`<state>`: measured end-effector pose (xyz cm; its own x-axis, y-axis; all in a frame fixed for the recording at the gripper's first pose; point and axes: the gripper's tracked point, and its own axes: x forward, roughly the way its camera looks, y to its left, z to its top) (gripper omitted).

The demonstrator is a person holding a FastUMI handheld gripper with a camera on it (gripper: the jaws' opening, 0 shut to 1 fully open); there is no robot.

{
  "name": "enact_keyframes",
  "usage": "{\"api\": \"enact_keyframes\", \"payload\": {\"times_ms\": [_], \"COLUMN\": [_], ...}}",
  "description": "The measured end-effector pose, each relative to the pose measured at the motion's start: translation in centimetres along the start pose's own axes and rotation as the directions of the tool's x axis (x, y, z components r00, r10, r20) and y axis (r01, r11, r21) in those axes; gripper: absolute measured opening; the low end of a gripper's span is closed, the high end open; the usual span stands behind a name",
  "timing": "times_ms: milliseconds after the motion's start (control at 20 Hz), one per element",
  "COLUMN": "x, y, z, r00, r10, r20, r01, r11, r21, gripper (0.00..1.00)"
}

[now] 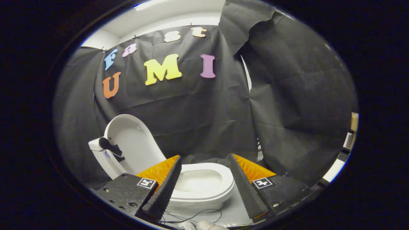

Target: Open the toilet lid.

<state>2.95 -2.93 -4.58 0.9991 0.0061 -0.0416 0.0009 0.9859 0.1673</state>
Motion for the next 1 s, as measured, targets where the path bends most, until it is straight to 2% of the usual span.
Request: {"api": "enact_keyframes", "payload": {"times_ms": [300,600,1000], "x": [0.0,0.0,-0.1], "y": [-1.2,-0.2,1.8], "z": [-0.9,-1.6,-3.2], "r00": [1.0,0.999,1.0], "r10": [-0.027,-0.03,0.012], "r20": [0.008,0.022,-0.015], "r01": [0.027,0.033,-0.015], "r11": [0.998,0.981,0.98], "r21": [-0.062,-0.19,-0.197], "gripper": [0.95,0.95,0.95]}}
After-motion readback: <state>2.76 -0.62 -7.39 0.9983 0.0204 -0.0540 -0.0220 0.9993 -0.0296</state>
